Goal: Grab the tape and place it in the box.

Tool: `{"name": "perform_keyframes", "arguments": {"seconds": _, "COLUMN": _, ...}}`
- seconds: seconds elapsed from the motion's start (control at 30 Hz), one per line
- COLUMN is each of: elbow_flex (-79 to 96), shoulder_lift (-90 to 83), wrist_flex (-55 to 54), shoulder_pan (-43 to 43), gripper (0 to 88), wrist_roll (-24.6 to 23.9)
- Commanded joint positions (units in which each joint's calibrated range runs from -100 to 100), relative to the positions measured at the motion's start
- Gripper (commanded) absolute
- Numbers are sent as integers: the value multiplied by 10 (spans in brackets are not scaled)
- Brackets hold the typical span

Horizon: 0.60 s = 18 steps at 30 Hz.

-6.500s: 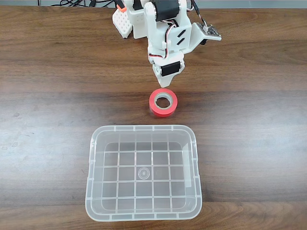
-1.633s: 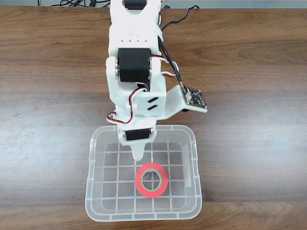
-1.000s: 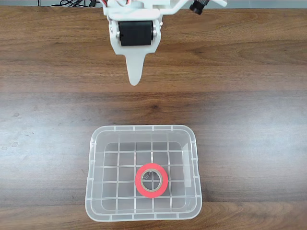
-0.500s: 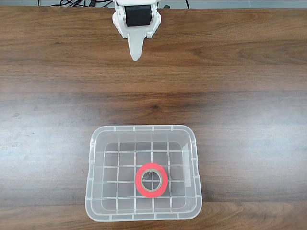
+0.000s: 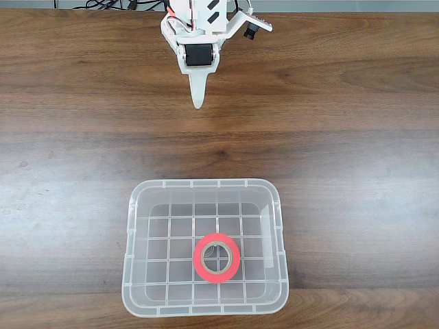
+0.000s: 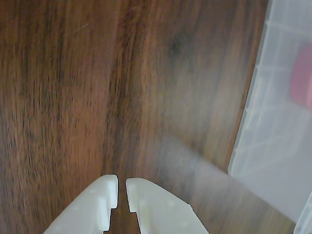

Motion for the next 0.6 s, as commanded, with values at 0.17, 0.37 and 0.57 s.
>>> {"name": "perform_keyframes", "arguments": {"seconds": 0.17, "elbow_flex": 74, "shoulder_lift": -166, "wrist_flex": 81, "shoulder_pan": 3, "gripper": 11, "wrist_roll": -24}}
{"name": "perform_keyframes", "arguments": {"seconds": 0.37, "elbow_flex": 76, "shoulder_lift": -167, "wrist_flex": 83, "shoulder_pan": 3, "gripper": 11, "wrist_roll": -36}}
{"name": "perform_keyframes", "arguments": {"seconds": 0.57, "elbow_flex": 76, "shoulder_lift": -167, "wrist_flex": 83, "shoulder_pan": 3, "gripper": 12, "wrist_roll": -32}}
